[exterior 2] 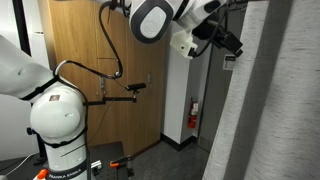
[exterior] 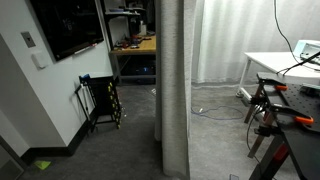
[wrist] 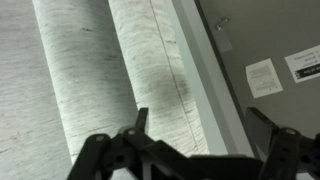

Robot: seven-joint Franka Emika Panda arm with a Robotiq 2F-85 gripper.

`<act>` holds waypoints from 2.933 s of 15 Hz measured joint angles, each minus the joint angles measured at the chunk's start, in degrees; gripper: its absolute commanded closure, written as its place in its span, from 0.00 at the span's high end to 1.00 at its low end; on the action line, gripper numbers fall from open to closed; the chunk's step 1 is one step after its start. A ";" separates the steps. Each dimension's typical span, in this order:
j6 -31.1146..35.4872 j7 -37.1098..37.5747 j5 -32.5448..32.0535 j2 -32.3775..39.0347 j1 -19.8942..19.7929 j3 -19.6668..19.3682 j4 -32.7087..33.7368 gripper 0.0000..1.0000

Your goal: Slide the curtain to the left

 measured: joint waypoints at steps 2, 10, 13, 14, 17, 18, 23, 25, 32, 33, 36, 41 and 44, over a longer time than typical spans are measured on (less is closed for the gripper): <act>5.04 2.46 0.00 2.27 0.17 0.45 1.27 0.95; 20.82 9.14 0.01 7.33 2.06 2.76 3.35 0.93; 23.58 12.12 0.03 7.94 2.27 2.82 5.47 0.97; 23.77 12.83 0.03 8.18 2.27 2.72 6.30 0.98; 23.78 13.62 0.03 9.49 2.27 2.13 8.58 1.00; 23.78 13.66 0.03 10.04 2.27 1.90 9.23 1.00; 23.78 13.66 0.03 12.82 2.09 1.29 11.02 0.74; 23.78 13.66 0.03 13.49 2.09 1.21 11.21 0.58; 23.78 13.63 0.02 13.98 2.15 1.69 10.74 0.05; 23.78 13.57 0.01 13.95 2.26 1.80 10.58 0.00; 23.38 13.32 -0.56 13.38 3.33 1.70 9.94 0.00; 19.12 12.62 -2.22 8.81 7.94 1.32 7.96 0.01; 15.30 11.61 -3.43 4.72 11.68 1.99 6.50 0.01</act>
